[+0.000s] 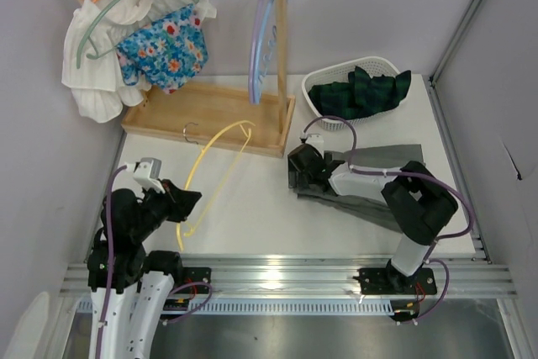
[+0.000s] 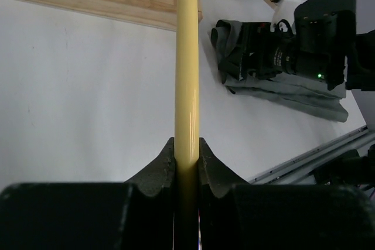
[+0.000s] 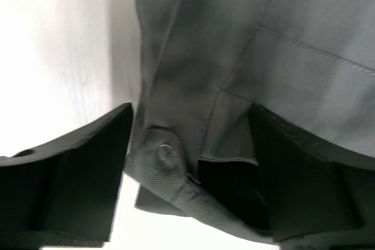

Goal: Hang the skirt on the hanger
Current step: Place skirt on hanger

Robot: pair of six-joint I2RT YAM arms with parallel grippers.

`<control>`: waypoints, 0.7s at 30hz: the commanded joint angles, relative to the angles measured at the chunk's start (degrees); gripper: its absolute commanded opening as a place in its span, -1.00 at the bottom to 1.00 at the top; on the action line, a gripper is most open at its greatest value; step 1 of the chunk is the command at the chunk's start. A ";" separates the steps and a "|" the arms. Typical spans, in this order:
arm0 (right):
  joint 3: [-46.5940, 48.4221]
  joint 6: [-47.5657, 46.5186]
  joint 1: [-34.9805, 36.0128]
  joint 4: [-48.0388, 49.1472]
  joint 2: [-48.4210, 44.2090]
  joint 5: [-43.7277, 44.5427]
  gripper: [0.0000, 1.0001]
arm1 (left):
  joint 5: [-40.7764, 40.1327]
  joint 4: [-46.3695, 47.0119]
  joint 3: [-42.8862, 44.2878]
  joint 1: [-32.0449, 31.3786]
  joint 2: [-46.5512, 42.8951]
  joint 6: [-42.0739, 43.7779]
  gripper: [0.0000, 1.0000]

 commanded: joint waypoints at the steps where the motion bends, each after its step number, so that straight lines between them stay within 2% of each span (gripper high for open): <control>1: 1.46 -0.49 0.09 0.65 3.58 4.93 0.64 | 2.46 6.26 -0.18 -0.21 -0.78 -1.94 -1.00; 3: 1.03 -0.75 0.09 0.55 4.20 5.47 0.58 | 2.82 7.14 -0.88 -0.29 -1.04 -2.46 -1.00; 6: -0.29 -0.84 0.09 1.08 4.73 5.56 0.32 | 3.17 9.43 -2.46 -0.38 -1.57 -2.99 -0.99; 7: -0.82 -0.84 0.09 1.69 4.38 5.03 0.00 | 3.43 10.04 -2.91 -0.47 -1.65 -3.34 -0.99; 8: -1.69 -0.92 0.00 1.96 4.12 4.94 -0.16 | 3.87 11.70 -4.39 -0.64 -1.92 -3.96 -0.99; 9: -2.05 -0.84 0.00 2.13 3.85 4.94 -0.58 | 3.70 12.33 -4.84 -0.82 -2.09 -4.48 -0.99; 10: -2.58 -0.84 -0.08 2.31 3.42 4.77 -0.73 | 3.87 13.03 -5.28 -1.26 -2.27 -4.75 -0.99; 13: -4.86 -0.23 -0.35 2.84 0.08 4.07 -1.00 | 3.61 16.10 -7.39 -3.01 -2.80 -7.21 -0.99; 17: -9.43 1.35 -1.31 3.80 -6.24 2.57 -1.00 | -1.21 19.97 -7.92 -8.19 -2.27 -10.37 -0.99; 18: -11.87 1.80 -1.75 4.33 -9.39 2.31 -1.00 | -4.79 21.98 -8.53 -9.68 -1.14 -10.81 -0.99; 20: -14.08 3.20 -2.37 4.42 -13.01 1.78 -1.00 | -7.98 25.15 -9.76 -15.91 0.97 -12.39 -0.99; 21: -16.10 3.55 -2.98 4.33 -16.59 1.52 -1.00 | -10.17 26.82 -10.64 -21.94 2.20 -13.10 -0.99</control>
